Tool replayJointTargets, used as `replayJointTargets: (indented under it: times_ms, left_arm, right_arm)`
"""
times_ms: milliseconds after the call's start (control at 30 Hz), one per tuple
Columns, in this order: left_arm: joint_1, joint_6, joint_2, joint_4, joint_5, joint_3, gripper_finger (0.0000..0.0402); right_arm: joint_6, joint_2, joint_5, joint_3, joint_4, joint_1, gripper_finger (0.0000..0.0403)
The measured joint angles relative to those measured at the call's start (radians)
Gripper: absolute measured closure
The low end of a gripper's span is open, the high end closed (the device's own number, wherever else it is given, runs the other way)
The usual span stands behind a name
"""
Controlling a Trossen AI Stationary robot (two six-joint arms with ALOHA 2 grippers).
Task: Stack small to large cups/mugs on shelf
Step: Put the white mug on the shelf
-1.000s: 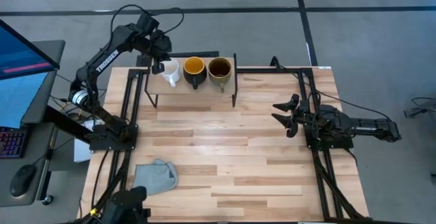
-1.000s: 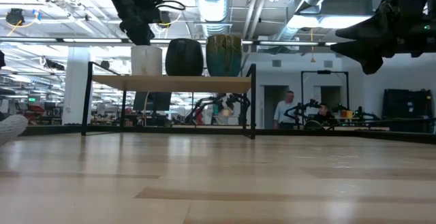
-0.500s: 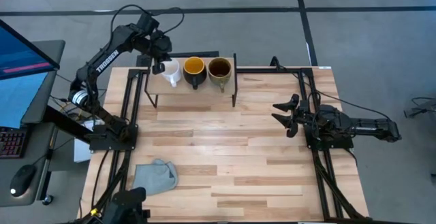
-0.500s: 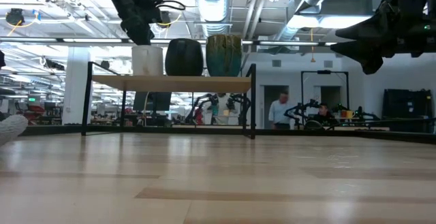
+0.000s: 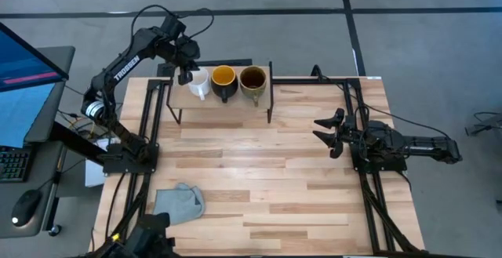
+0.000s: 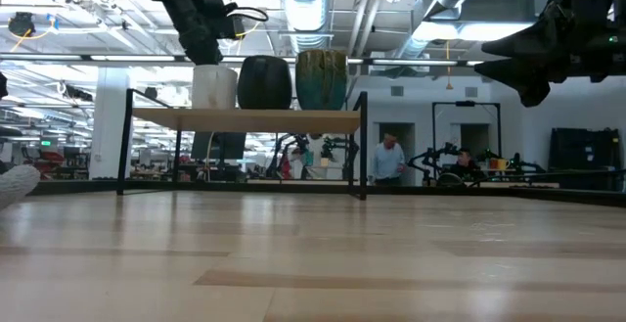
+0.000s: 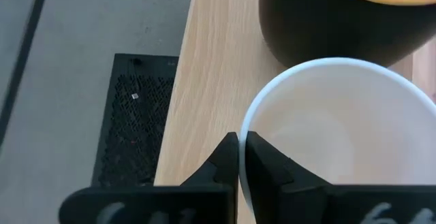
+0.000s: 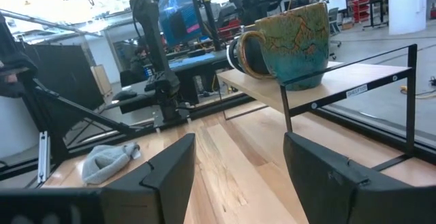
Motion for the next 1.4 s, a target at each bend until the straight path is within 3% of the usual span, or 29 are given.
replayJointTargets:
  times_ms: [467, 667, 1400]
  left_arm:
    - [-0.014, 0.016, 0.026, 0.023, -0.011, 0.026, 0.0387]
    - [-0.017, 0.021, 0.025, -0.014, -0.076, 0.028, 0.0395]
    - [-0.016, 0.172, 0.026, -0.06, -0.035, 0.026, 0.0394]
  right_arm:
    - [-0.005, 0.0, 0.0, 0.0, 0.0, 0.0, 0.0158]
    - [-0.006, 0.0, 0.0, 0.0, 0.0, 0.0, 0.0158]
    - [0.024, 0.0, 0.022, 0.0, 0.038, 0.0, 0.0158]
